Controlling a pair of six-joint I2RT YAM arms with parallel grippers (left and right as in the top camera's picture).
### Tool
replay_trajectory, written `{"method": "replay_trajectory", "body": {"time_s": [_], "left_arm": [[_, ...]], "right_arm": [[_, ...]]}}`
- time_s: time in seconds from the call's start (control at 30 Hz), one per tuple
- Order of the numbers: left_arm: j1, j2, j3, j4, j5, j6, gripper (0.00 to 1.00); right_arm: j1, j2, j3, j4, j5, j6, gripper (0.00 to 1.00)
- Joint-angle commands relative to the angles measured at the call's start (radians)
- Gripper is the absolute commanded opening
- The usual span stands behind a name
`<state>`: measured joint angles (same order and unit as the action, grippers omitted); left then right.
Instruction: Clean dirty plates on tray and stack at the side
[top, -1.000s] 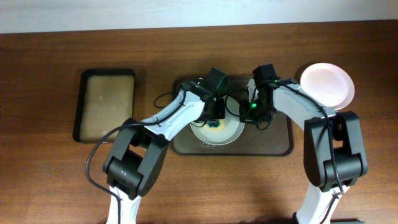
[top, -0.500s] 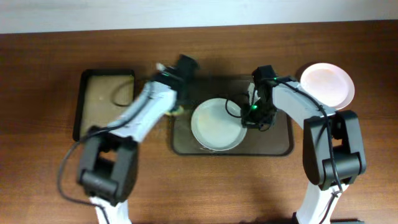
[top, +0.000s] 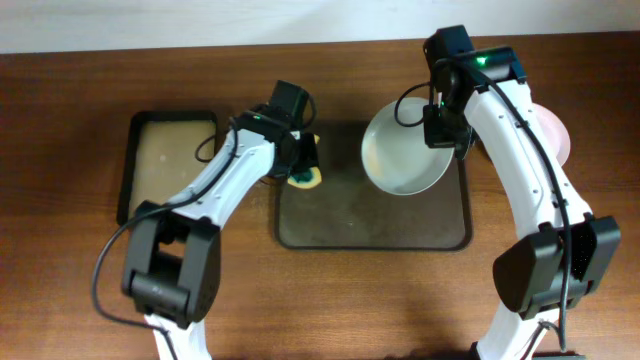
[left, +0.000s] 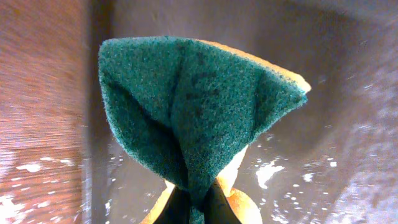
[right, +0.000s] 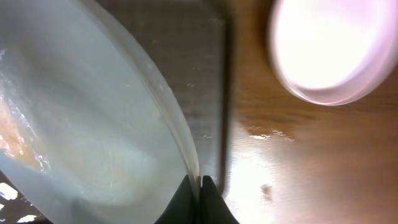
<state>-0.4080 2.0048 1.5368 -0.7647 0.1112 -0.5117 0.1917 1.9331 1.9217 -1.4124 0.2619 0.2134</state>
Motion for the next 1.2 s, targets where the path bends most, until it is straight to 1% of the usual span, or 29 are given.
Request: {"method": "replay_trajectory", "body": {"time_s": [0.0, 0.03, 0.17, 0.27, 0.33, 0.4, 0.5, 0.53, 0.6, 0.67, 0.77, 0.83, 0.87, 0.93, 0.97, 1.03, 1.17], "left_arm": [[-0.024, 0.073, -0.005, 0.001, 0.031, 0.04, 0.08], [-0.029, 0.079, -0.005, 0.001, 0.03, 0.049, 0.0], [-0.026, 0.08, 0.006, 0.001, 0.024, 0.054, 0.0], [0.001, 0.045, 0.045, -0.042, 0.023, 0.054, 0.0], [0.044, -0.015, 0.066, -0.065, 0.019, 0.055, 0.0], [0.128, -0.115, 0.069, -0.071, -0.007, 0.058, 0.0], [0.247, -0.195, 0.069, -0.133, -0.115, 0.067, 0.0], [0.275, -0.199, 0.069, -0.15, -0.137, 0.095, 0.0], [0.356, -0.185, 0.065, -0.168, -0.214, 0.174, 0.0], [0.428, -0.141, 0.063, -0.168, -0.229, 0.22, 0.0], [0.492, -0.05, 0.063, -0.169, -0.229, 0.23, 0.0], [0.508, -0.005, 0.063, -0.17, -0.232, 0.23, 0.0], [0.517, 0.015, 0.063, -0.17, -0.232, 0.23, 0.11], [0.537, 0.034, 0.063, -0.167, -0.232, 0.23, 0.62], [0.542, 0.033, 0.064, -0.164, -0.232, 0.23, 0.76], [0.547, 0.021, 0.096, -0.181, -0.231, 0.229, 0.86], [0.547, -0.042, 0.203, -0.274, -0.198, 0.229, 0.88]], "right_arm": [[0.043, -0.025, 0.065, -0.044, 0.236, 0.013, 0.04], [0.053, -0.025, 0.069, -0.055, 0.272, 0.013, 0.04], [0.081, -0.025, 0.069, -0.067, 0.282, 0.013, 0.04], [0.088, -0.025, 0.069, -0.066, 0.285, 0.014, 0.04], [0.089, -0.025, 0.069, -0.076, 0.34, 0.069, 0.04], [0.089, -0.025, 0.069, -0.08, 0.36, 0.081, 0.04], [0.089, -0.025, 0.069, -0.081, 0.361, 0.081, 0.04], [0.089, -0.025, 0.069, -0.083, 0.362, 0.081, 0.04], [0.097, -0.025, 0.069, -0.101, 0.402, 0.09, 0.04], [0.111, -0.025, 0.069, -0.103, 0.428, 0.095, 0.04], [0.132, -0.025, 0.069, -0.114, 0.428, 0.095, 0.04], [0.142, -0.025, 0.069, -0.118, 0.433, 0.095, 0.04], [0.144, -0.025, 0.069, -0.118, 0.433, 0.095, 0.04], [0.144, -0.025, 0.069, -0.118, 0.433, 0.095, 0.04], [0.144, -0.025, 0.069, -0.118, 0.437, 0.095, 0.04], [0.15, -0.025, 0.069, -0.12, 0.475, 0.095, 0.04], [0.211, -0.025, 0.07, -0.135, 0.629, 0.095, 0.04]]}}
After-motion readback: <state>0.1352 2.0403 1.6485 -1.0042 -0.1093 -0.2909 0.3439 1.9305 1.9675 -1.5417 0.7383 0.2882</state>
